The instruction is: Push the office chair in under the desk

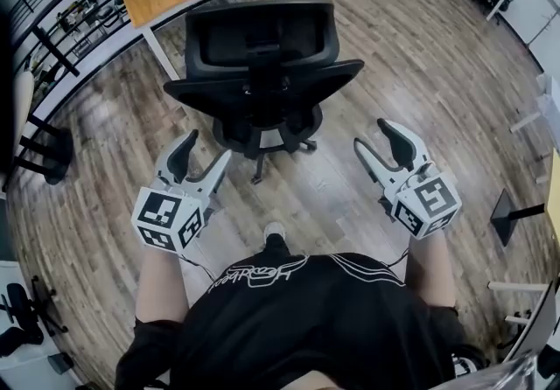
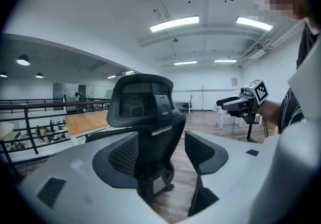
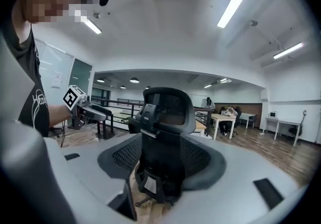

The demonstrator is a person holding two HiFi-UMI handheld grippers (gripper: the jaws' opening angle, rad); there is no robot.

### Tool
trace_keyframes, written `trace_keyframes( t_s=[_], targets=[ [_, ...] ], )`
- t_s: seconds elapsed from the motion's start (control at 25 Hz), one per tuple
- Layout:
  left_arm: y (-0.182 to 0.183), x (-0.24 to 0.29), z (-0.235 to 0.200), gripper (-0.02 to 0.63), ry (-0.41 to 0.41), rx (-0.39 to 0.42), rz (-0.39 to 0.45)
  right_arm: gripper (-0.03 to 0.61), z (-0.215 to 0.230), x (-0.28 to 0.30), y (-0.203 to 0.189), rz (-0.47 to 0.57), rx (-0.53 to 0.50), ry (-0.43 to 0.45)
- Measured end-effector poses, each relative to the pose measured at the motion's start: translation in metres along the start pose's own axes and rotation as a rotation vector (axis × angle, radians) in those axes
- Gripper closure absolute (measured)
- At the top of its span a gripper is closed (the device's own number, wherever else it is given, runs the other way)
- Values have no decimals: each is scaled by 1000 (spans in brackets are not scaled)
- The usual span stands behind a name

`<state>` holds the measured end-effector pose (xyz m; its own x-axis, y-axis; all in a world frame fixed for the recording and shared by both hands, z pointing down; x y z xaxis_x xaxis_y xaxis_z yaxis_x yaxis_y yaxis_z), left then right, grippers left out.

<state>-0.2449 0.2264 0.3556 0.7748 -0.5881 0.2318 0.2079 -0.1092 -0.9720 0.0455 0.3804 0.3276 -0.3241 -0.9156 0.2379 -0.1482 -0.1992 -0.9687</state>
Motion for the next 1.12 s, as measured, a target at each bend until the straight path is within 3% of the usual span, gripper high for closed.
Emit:
trace_keyframes(
  t_s=[0.16,0.32,0.48,0.8,0.92,1.12],
  targets=[
    [-2,28,-48,336,58,95,-28,324,35,39,0,-51,-8,-34],
    [-10,56,-87,336,82,223,-82,316,69,77,-13,-204,-116,-101],
    [-18,79,-118,336,77,335,-110,316,91,103,-20,-294,-192,-168],
    [-38,118,-140,336,57,664,-214,313,116,137,-40,-498,-380,-242],
    [-42,127,-141,336,47,690,-242,313,126,146,-42,-509,-400,-240],
    [-44,135,-143,336,64,748,-284,313,142,158,-55,-595,-521,-218]
  ],
)
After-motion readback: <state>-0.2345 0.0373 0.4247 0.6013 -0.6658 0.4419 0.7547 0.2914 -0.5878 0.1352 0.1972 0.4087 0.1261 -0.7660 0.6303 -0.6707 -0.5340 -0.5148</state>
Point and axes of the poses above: the fingertips, and each gripper's own axes: x forward along the fingers, z to its right, y out of its top, the point moved 6 cm from there along -x, backward along the fingers, and after that the axes turned 9 degrees about y, right-handed, at the moved point
